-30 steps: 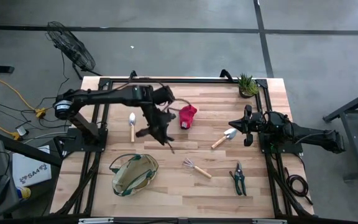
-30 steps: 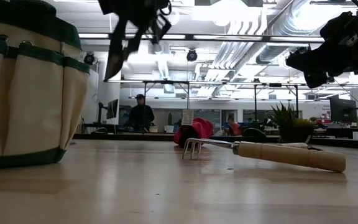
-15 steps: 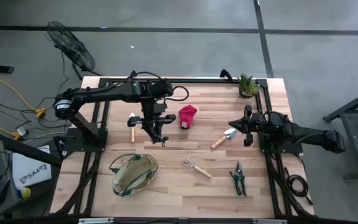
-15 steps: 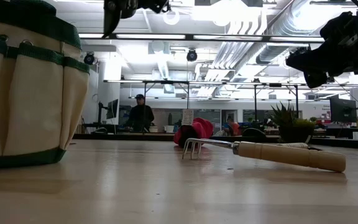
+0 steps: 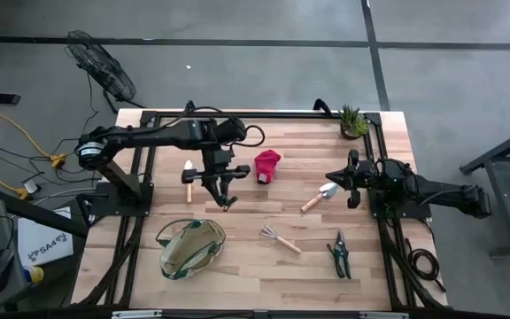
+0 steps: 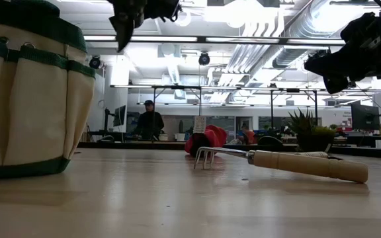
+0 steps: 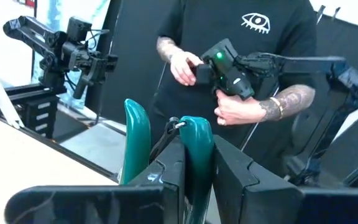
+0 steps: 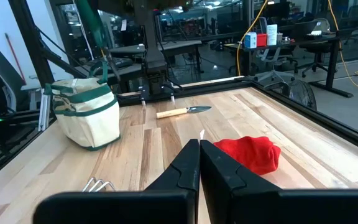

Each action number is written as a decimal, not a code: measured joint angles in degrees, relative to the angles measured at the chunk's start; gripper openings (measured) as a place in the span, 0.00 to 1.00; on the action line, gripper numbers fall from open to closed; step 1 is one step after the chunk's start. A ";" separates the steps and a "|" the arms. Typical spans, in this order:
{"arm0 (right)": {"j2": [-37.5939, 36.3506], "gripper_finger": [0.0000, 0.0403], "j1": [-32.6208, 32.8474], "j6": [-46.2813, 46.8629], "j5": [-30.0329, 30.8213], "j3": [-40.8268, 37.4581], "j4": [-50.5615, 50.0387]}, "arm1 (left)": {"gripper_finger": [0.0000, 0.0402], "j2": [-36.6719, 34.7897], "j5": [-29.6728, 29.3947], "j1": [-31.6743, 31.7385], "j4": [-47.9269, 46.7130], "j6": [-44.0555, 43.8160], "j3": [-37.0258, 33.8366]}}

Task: Pick & Place Garden tools in Gardening bag
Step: Put the left shear scissor into the gardening bag

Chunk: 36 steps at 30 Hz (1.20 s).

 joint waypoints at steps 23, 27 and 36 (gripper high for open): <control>0.00 0.01 0.00 -0.01 0.00 0.00 0.00 | 0.11 2.83 0.14 -9.21 11.28 -1.92 -5.91; 0.00 0.01 -0.02 -0.01 0.00 -0.01 0.00 | 0.11 3.16 0.01 -9.92 11.19 -3.96 -5.93; 0.00 0.01 0.00 0.01 0.00 0.01 -0.02 | 0.11 3.10 0.02 -10.24 9.22 -4.62 -5.91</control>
